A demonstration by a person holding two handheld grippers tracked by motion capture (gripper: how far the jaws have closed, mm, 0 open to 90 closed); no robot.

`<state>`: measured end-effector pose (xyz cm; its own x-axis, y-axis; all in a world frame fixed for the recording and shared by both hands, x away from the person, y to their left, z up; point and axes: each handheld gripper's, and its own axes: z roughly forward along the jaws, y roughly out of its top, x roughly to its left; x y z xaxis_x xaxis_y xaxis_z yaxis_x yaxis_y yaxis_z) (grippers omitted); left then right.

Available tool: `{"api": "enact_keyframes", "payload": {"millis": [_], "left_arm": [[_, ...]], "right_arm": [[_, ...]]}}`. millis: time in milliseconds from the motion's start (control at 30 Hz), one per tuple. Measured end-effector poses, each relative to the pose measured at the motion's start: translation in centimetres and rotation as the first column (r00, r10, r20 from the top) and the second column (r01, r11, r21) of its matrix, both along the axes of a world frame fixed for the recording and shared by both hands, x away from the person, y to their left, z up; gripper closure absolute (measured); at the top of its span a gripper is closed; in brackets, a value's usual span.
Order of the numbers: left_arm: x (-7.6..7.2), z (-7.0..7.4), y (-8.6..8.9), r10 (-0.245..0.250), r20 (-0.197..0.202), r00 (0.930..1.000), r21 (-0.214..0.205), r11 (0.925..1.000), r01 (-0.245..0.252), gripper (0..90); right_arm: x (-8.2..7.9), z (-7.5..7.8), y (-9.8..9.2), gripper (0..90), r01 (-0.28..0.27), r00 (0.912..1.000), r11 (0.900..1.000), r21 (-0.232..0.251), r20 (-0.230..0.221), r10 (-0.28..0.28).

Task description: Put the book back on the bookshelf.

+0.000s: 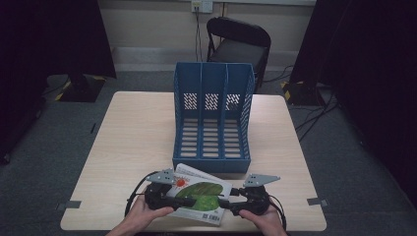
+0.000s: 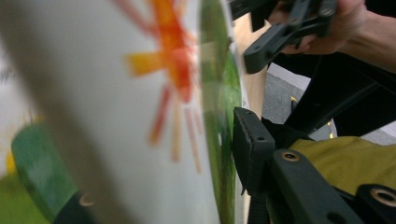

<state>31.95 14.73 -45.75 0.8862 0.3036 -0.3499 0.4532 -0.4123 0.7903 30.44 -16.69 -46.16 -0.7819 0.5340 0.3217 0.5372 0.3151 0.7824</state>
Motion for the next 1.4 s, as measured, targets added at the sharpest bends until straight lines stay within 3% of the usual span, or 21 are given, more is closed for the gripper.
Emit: {"api": "enact_keyframes", "payload": {"millis": [100,133,200,500,667,800,1000,1267,1333,1400], "left_arm": [[0.1,-0.1,0.1,0.015,0.012,0.9998,0.021,0.9997,-0.016,70.5],[0.1,-0.1,0.1,0.017,0.014,0.9998,0.018,0.9997,-0.017,69.6],[0.0,0.0,0.1,0.011,0.027,0.9996,0.02,0.9997,-0.012,69.4],[0.3,-0.3,0.3,-0.007,0.029,0.9996,0.009,0.9999,0.007,67.0],[0.4,-0.3,0.3,-0.001,0.02,0.9998,0.005,1.0,0.001,67.9],[0.6,-0.3,0.4,0.02,0.011,0.9997,0.016,0.9997,-0.021,62.6],[1.0,-0.2,1.5,0.094,0.004,0.9956,0.017,0.9954,-0.094,53.3],[1.4,0.2,2.8,0.153,0.015,0.9881,-0.008,0.9882,-0.153,52.0],[1.4,0.1,2.9,0.169,0.02,0.9854,-0.005,0.9856,-0.169,50.7],[1.6,-0.2,2.7,0.155,0.031,0.9875,0.02,0.9877,-0.155,50.1]], "right_arm": [[-0.3,0.5,-0.4,49.8,-0.001,0.9999,0.9997,0.024,0.016,0.0],[-0.5,0.8,-0.6,52.6,0.006,0.9991,0.9992,0.039,0.041,-0.007],[-0.8,0.9,-0.6,52.8,0.003,0.9987,0.9995,0.03,0.051,-0.005],[-0.5,0.8,-0.7,54.3,-0.044,0.9984,0.998,0.046,0.039,0.042],[0.1,0.6,-0.5,59.3,-0.023,0.9989,0.9993,0.029,0.041,0.022],[0.0,0.7,-0.6,63.1,-0.027,0.9986,0.9991,0.033,0.048,0.025],[-0.6,1.4,-0.8,69.4,-0.048,0.9956,0.9975,0.052,0.083,0.044],[-1.1,1.8,-0.6,72.3,-0.071,0.9913,0.9971,0.028,0.113,0.068],[-1.2,1.8,-0.7,72.5,-0.069,0.9912,0.9973,0.027,0.115,0.065],[-1.3,1.8,-0.6,72.6,-0.066,0.9915,0.9975,0.028,0.114,0.062]]}}
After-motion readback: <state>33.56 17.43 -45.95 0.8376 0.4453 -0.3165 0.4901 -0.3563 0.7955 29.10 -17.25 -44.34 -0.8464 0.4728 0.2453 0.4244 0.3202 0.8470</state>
